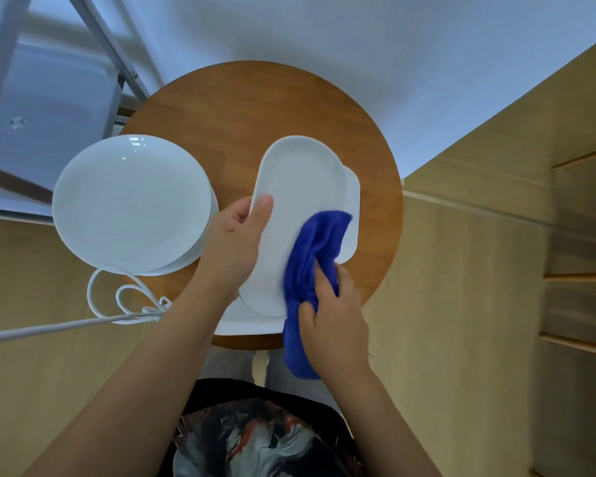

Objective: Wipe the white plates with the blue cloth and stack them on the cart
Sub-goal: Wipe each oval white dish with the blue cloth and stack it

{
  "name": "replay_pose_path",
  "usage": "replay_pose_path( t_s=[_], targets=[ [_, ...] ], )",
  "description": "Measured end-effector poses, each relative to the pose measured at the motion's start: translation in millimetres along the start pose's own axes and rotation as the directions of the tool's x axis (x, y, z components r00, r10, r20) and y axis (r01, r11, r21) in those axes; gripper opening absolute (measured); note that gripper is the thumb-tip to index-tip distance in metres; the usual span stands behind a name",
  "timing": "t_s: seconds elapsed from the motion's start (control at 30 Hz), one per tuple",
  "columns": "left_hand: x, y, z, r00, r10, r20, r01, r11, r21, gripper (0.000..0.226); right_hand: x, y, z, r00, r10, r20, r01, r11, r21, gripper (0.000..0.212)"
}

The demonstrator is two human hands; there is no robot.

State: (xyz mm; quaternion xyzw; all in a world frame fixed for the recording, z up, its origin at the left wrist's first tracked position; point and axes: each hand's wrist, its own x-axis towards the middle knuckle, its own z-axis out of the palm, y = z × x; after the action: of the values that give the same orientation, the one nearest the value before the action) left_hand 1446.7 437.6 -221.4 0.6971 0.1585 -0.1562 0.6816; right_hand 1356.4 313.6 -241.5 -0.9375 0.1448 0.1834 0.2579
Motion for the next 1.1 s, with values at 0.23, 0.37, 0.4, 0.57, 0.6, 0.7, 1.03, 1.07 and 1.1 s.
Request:
replay_pose_path(
  t_s=[0.23,0.37,0.4,0.57,0.6,0.7,1.03,1.07,1.1],
  targets=[
    [15,4,-14,0.998,-0.058,0.009,0.058,0.998,-0.013,0.024,-19,26,-26,0.996,-0.035,0.086,0.025,0.992,0.122,0.016],
    [14,0,-11,0.998,-0.058,0.033,0.057,0.998,0.028,0.023,-7,24,-62,0.989,0.012,-0.147,0.065,0.858,0.510,0.019],
    [12,-1,-8,0.997,-0.067,0.039,0.067,0.998,0.010,0.023,-2,21,-66,0.985,-0.005,-0.173,0.101,0.829,0.550,0.021],
    [0,-8,19,0.965,-0.146,0.216,0.178,0.975,-0.135,0.028,26,-17,-51,0.970,-0.148,-0.192,0.215,0.894,0.393,0.032],
    [-1,-8,23,0.959,-0.150,0.239,0.193,0.966,-0.170,0.034,29,-25,-44,0.966,-0.188,-0.175,0.234,0.925,0.299,0.039],
    [2,-7,25,0.953,-0.207,0.223,0.261,0.932,-0.251,0.051,27,-37,-31,0.958,-0.280,-0.054,0.285,0.945,0.160,0.055],
    [17,2,16,0.821,-0.519,0.240,0.570,0.769,-0.290,0.049,1,-13,-18,0.823,-0.540,-0.179,0.527,0.842,-0.115,0.027],
    [17,4,16,0.828,-0.508,0.238,0.558,0.786,-0.265,0.051,3,-10,-21,0.815,-0.539,-0.216,0.540,0.840,-0.058,0.024],
    [17,7,17,0.839,-0.486,0.246,0.538,0.809,-0.238,0.056,4,-6,-27,0.833,-0.498,-0.240,0.523,0.851,0.052,0.022]
  ],
)
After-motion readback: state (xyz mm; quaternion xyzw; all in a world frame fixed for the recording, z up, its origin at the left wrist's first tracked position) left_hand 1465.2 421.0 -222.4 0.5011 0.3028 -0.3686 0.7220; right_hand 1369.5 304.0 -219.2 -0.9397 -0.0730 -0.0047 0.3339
